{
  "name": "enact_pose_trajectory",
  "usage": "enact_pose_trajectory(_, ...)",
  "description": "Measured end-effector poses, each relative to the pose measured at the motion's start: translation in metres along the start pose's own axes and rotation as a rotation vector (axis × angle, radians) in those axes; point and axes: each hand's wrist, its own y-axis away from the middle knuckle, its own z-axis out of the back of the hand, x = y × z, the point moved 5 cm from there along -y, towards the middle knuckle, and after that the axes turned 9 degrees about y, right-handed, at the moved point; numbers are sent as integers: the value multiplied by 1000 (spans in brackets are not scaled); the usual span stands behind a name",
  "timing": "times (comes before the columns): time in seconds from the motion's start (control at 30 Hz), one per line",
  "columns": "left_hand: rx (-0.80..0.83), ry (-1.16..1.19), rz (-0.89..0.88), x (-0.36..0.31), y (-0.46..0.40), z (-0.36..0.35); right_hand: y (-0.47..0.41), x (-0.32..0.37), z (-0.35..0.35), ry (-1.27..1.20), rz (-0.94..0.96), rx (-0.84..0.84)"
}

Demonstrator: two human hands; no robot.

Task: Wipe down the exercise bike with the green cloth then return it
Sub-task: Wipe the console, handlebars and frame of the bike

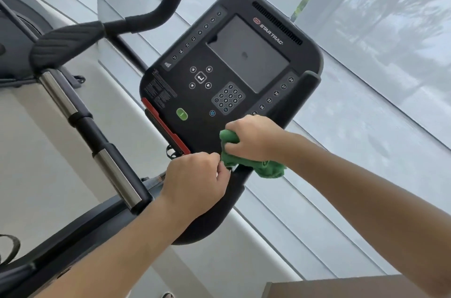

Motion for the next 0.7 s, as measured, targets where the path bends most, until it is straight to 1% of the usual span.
enact_pose_trajectory(0.1, 36, 29, -14, 22, 14, 5, 24, 7, 1, 60, 112, -96)
enact_pose_trajectory(0.17, 82, 26, -35, 37, 24, 9, 28, -8, 14, 126, 151, -134)
enact_pose_trajectory(0.2, 86, 35, -73, 42, 27, 13, 26, -20, 26, 180, 149, -182)
enact_pose_trajectory(0.27, 61, 46, -171, 49, 28, 26, 21, -48, 56, 290, 87, -319)
enact_pose_trajectory(0.3, 43, 43, -195, 56, 24, 34, 18, -57, 65, 333, 40, -364)
enact_pose_trajectory(0.33, 17, 38, -200, 65, 18, 42, 14, -59, 66, 368, 5, -363)
enact_pose_trajectory(0.4, -23, 14, -183, 85, 6, 57, 6, -45, 44, 347, -24, -234)
enact_pose_trajectory(0.47, -39, 4, -151, 103, 0, 67, 4, -25, 19, 195, -61, -106)
enact_pose_trajectory(0.57, -74, 50, -139, 114, 2, 68, 3, -18, 10, 6, -141, -78)
enact_pose_trajectory(0.7, -84, 60, -138, 118, -2, 67, 3, 2, 6, -170, -139, 31)
